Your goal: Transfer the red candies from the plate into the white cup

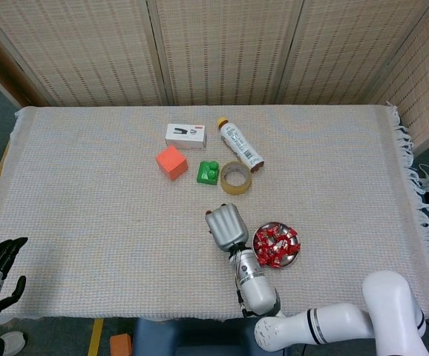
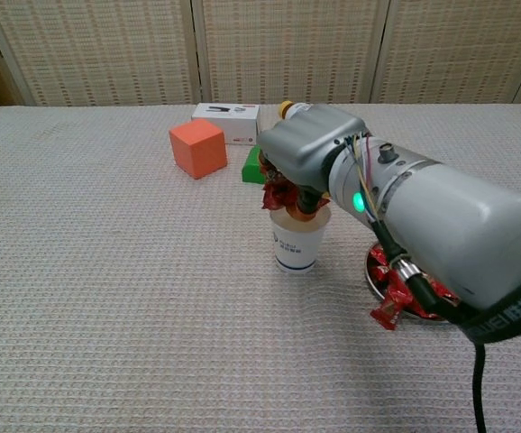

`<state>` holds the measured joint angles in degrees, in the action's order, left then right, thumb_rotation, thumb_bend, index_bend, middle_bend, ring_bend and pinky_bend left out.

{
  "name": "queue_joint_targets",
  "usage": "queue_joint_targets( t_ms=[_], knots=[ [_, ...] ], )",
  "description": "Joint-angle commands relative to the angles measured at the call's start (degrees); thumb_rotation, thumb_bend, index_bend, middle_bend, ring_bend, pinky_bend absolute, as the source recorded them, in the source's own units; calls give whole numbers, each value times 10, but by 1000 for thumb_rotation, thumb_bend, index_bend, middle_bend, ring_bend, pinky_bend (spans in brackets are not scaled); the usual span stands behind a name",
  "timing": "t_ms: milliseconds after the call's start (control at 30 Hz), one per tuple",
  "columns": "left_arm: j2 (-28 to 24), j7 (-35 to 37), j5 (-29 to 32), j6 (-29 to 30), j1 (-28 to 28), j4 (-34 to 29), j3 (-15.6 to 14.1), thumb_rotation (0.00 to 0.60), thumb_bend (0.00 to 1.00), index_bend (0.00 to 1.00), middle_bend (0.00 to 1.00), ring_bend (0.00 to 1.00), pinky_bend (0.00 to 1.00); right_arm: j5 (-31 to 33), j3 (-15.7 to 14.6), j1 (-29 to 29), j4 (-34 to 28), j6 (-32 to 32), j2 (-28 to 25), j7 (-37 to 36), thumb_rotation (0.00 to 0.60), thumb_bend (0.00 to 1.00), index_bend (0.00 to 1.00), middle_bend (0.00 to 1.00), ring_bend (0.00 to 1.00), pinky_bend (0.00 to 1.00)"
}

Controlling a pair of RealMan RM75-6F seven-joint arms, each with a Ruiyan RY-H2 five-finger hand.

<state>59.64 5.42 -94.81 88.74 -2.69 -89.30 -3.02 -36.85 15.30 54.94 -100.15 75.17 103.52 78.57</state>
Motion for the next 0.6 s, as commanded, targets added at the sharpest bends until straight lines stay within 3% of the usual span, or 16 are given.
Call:
queue_joint_targets(
  t_ms=[33, 200, 333, 600],
  knots=[
    [-1, 4, -1, 0, 0, 0, 0, 600, 516, 5, 88, 93, 215, 0, -10, 4, -4, 6, -4, 3, 600, 347, 539, 567, 496, 746],
    [-2, -2, -6, 9, 4, -2, -1, 600, 515, 11, 94, 100, 221, 10, -20, 9, -13, 20, -6, 11, 600, 346, 320, 512, 467, 736],
    [-1, -9, -23, 27, 10, -4, -5, 600, 515, 13, 98, 102, 226, 14, -22, 15, -13, 30, -5, 12, 600, 346, 209, 459, 439, 735],
    [-1, -6, -14, 22, 10, -3, -3, 600, 517, 15, 102, 104, 230, 20, -27, 22, -14, 42, -7, 13, 600, 346, 181, 438, 429, 735]
  ],
)
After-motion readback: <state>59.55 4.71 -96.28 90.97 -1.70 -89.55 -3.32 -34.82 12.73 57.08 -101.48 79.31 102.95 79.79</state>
